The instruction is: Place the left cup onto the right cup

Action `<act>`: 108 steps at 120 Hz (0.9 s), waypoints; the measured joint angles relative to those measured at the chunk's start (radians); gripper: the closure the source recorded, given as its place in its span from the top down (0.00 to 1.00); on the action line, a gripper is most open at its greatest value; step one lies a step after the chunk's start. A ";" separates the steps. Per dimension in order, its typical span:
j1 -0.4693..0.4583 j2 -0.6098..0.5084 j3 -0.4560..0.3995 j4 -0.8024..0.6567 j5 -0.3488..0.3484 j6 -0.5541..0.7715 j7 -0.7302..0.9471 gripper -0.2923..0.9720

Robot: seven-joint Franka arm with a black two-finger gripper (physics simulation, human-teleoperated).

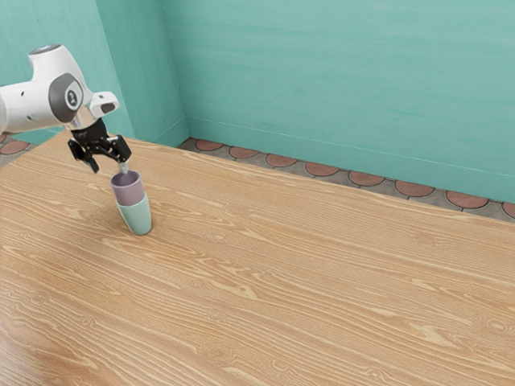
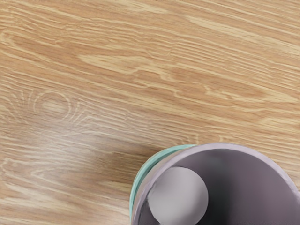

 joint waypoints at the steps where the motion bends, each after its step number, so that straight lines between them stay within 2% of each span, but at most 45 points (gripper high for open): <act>1: 0.000 -0.002 0.000 -0.001 0.000 0.000 0.000 0.76; 44: -0.030 -0.069 0.000 -0.023 0.005 -0.023 -0.009 0.77; 87: -0.125 -0.200 -0.002 -0.057 0.100 -0.143 -0.152 0.77; 108: -0.153 -0.262 0.000 -0.078 0.120 -0.183 -0.197 0.77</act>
